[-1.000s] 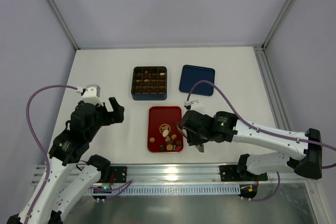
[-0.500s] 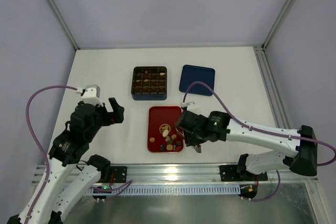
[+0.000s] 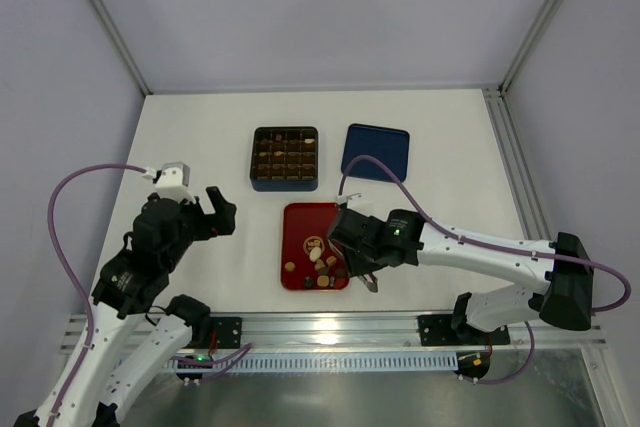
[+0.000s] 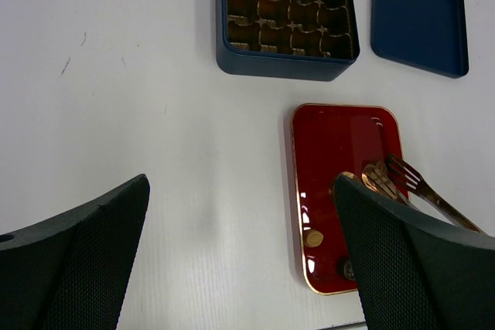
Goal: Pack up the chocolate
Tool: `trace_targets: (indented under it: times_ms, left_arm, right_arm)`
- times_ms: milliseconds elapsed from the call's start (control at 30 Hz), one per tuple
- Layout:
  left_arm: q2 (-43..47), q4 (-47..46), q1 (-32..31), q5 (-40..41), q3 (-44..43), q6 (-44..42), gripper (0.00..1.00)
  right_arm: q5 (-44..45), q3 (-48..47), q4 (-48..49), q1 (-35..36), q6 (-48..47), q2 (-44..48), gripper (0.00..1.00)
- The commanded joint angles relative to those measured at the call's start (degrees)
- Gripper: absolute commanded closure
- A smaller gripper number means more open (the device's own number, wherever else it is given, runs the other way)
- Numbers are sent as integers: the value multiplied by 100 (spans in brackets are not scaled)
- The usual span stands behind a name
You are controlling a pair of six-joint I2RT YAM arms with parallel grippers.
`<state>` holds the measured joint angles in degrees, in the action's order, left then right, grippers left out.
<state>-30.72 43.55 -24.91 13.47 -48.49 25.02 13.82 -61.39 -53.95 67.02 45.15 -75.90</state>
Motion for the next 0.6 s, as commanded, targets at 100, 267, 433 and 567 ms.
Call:
trace_targets:
  times_ms: [100,267,433,567]
  left_arm:
    - [57,-136,-23,-3,6,-76,0]
    - [66,-136,-14,-3,6,-84,0]
    - [75,-136,-14,6,6,-76,0]
    - [75,-136,-14,6,6,-76,0]
  right_arm:
    - [-2,-251,227,-84,-164,31,58]
    - [-38,-234,236,-146,-243,-4,60]
    - [-125,-207,254,-198,-261,22,61]
    - [-143,-190,228,-198,-269,49,61]
